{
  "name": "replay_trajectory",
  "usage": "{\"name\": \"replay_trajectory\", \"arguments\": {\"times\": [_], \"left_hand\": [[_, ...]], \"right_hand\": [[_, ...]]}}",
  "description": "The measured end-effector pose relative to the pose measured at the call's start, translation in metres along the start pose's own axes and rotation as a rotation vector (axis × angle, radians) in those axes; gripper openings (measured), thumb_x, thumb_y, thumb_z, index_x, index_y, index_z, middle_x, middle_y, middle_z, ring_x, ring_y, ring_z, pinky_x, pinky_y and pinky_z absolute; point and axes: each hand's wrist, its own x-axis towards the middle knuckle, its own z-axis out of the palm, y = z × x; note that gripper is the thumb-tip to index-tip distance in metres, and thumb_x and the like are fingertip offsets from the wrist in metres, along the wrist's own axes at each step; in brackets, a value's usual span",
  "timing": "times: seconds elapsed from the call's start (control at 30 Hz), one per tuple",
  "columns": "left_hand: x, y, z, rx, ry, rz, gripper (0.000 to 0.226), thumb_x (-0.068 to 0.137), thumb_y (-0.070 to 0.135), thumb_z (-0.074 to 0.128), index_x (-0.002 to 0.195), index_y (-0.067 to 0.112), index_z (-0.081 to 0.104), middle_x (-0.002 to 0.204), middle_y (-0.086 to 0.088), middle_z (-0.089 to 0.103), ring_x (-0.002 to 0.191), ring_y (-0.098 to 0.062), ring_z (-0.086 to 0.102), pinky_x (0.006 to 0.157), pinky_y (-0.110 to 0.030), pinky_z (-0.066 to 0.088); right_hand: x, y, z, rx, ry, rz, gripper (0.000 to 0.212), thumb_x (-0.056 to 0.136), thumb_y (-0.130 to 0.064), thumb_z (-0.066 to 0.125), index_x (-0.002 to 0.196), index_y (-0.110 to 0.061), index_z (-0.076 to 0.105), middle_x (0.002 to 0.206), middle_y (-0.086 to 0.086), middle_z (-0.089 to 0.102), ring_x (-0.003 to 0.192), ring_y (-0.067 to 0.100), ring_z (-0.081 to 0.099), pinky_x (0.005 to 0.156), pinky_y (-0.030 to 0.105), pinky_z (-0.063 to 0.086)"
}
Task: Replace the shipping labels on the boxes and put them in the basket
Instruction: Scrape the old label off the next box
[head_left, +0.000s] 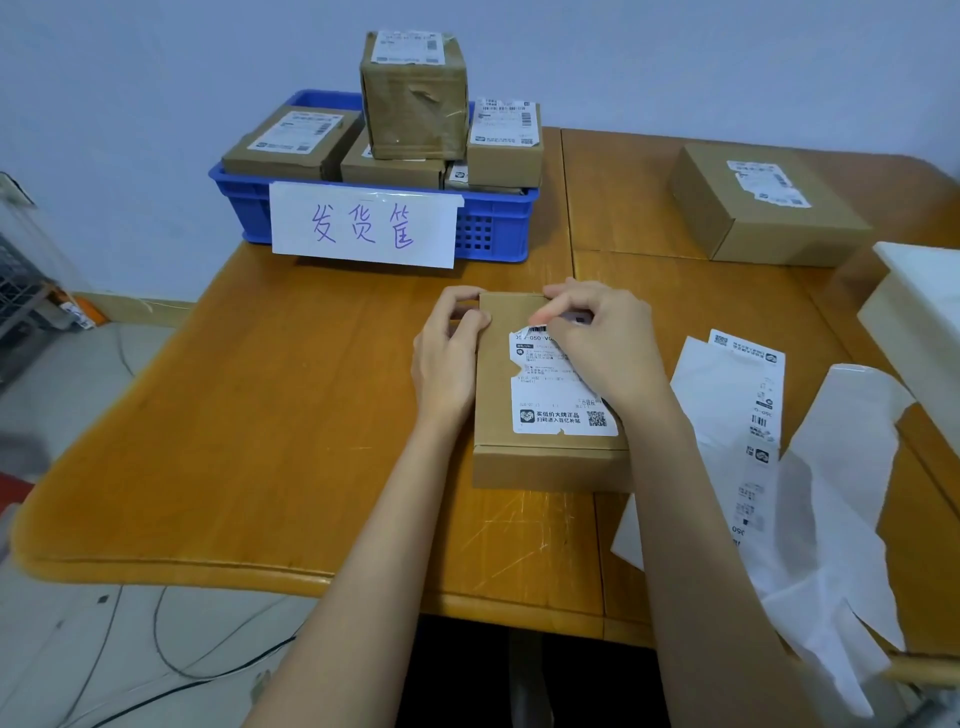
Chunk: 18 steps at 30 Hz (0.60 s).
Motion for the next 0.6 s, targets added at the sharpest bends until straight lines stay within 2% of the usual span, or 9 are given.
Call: {"name": "replay_trajectory", "arguments": {"times": [0.07, 0.1, 0.2, 0.27, 0.33, 0.4, 0.43, 0.53, 0.6], "left_hand": [[0.0000, -0.0011, -0.0004, -0.003, -0.004, 0.000, 0.024, 0.080, 0.041, 0.050, 0.098, 0.036, 0.065, 0.091, 0.010, 0.069, 0.085, -0.019, 0.064, 0.084, -0.054, 0.051], [-0.0003, -0.0013, -0.0005, -0.006, -0.005, 0.001, 0.024, 0.080, 0.041, 0.050, 0.099, 0.036, 0.065, 0.091, 0.011, 0.069, 0.085, -0.019, 0.064, 0.084, -0.054, 0.051], [0.0008, -0.0021, -0.0001, -0.015, -0.007, -0.003, 0.027, 0.078, 0.043, 0.050, 0.099, 0.035, 0.065, 0.091, 0.012, 0.070, 0.087, -0.020, 0.064, 0.086, -0.056, 0.050], [0.0007, -0.0023, 0.0002, -0.018, -0.010, -0.008, 0.027, 0.078, 0.043, 0.050, 0.099, 0.036, 0.065, 0.091, 0.012, 0.070, 0.087, -0.019, 0.064, 0.087, -0.055, 0.050], [0.0001, -0.0022, -0.0002, -0.027, -0.014, -0.008, 0.026, 0.080, 0.040, 0.050, 0.100, 0.033, 0.065, 0.089, 0.012, 0.069, 0.085, -0.017, 0.063, 0.085, -0.051, 0.049], [0.0002, -0.0020, -0.0002, -0.034, -0.017, -0.006, 0.026, 0.081, 0.038, 0.050, 0.101, 0.031, 0.065, 0.089, 0.012, 0.068, 0.083, -0.016, 0.062, 0.081, -0.048, 0.049], [0.0003, -0.0018, 0.0000, -0.035, -0.012, -0.007, 0.026, 0.080, 0.038, 0.050, 0.101, 0.031, 0.065, 0.089, 0.012, 0.068, 0.082, -0.015, 0.062, 0.080, -0.046, 0.049], [0.0008, -0.0017, 0.0003, -0.031, 0.005, -0.010, 0.025, 0.080, 0.038, 0.051, 0.099, 0.033, 0.066, 0.088, 0.014, 0.068, 0.079, -0.013, 0.059, 0.077, -0.042, 0.047], [0.0001, -0.0009, 0.0004, -0.023, 0.005, -0.008, 0.023, 0.080, 0.039, 0.051, 0.097, 0.034, 0.065, 0.086, 0.016, 0.067, 0.077, -0.011, 0.059, 0.076, -0.040, 0.046]], "right_hand": [[-0.0010, 0.0005, 0.0001, 0.046, -0.005, 0.022, 0.022, 0.089, -0.005, 0.060, 0.086, -0.021, 0.076, 0.111, -0.007, 0.067, 0.114, 0.002, 0.055, 0.081, 0.001, 0.036], [-0.0013, 0.0008, 0.0007, 0.038, -0.007, 0.017, 0.021, 0.089, -0.006, 0.061, 0.088, -0.021, 0.076, 0.106, -0.009, 0.066, 0.105, 0.001, 0.057, 0.074, 0.001, 0.038], [-0.0016, 0.0012, 0.0013, 0.024, -0.012, -0.046, 0.027, 0.090, -0.009, 0.064, 0.109, -0.028, 0.068, 0.098, -0.010, 0.065, 0.089, 0.005, 0.062, 0.065, 0.016, 0.048], [-0.0007, 0.0029, 0.0019, 0.013, -0.015, -0.084, 0.036, 0.090, -0.011, 0.066, 0.119, -0.033, 0.062, 0.101, -0.009, 0.061, 0.092, 0.006, 0.061, 0.070, 0.024, 0.052], [0.0010, 0.0041, 0.0055, -0.102, -0.016, -0.130, 0.026, 0.090, -0.013, 0.067, 0.106, -0.033, 0.069, 0.106, -0.010, 0.053, 0.105, 0.009, 0.054, 0.090, 0.031, 0.048], [0.0018, 0.0044, 0.0086, -0.138, -0.026, -0.134, 0.019, 0.089, -0.015, 0.067, 0.088, -0.033, 0.073, 0.106, -0.011, 0.051, 0.108, 0.013, 0.052, 0.096, 0.037, 0.045], [0.0013, 0.0031, 0.0086, -0.122, -0.029, -0.105, 0.019, 0.089, -0.015, 0.068, 0.084, -0.033, 0.073, 0.105, -0.011, 0.051, 0.107, 0.013, 0.053, 0.091, 0.033, 0.046], [-0.0004, 0.0005, 0.0036, -0.092, -0.011, -0.048, 0.019, 0.088, -0.016, 0.070, 0.081, -0.033, 0.075, 0.106, -0.009, 0.050, 0.097, 0.003, 0.051, 0.070, 0.010, 0.041], [-0.0011, -0.0008, 0.0007, -0.067, 0.010, -0.026, 0.021, 0.086, -0.015, 0.072, 0.079, -0.034, 0.075, 0.107, -0.007, 0.050, 0.093, -0.002, 0.049, 0.066, 0.002, 0.038]]}}
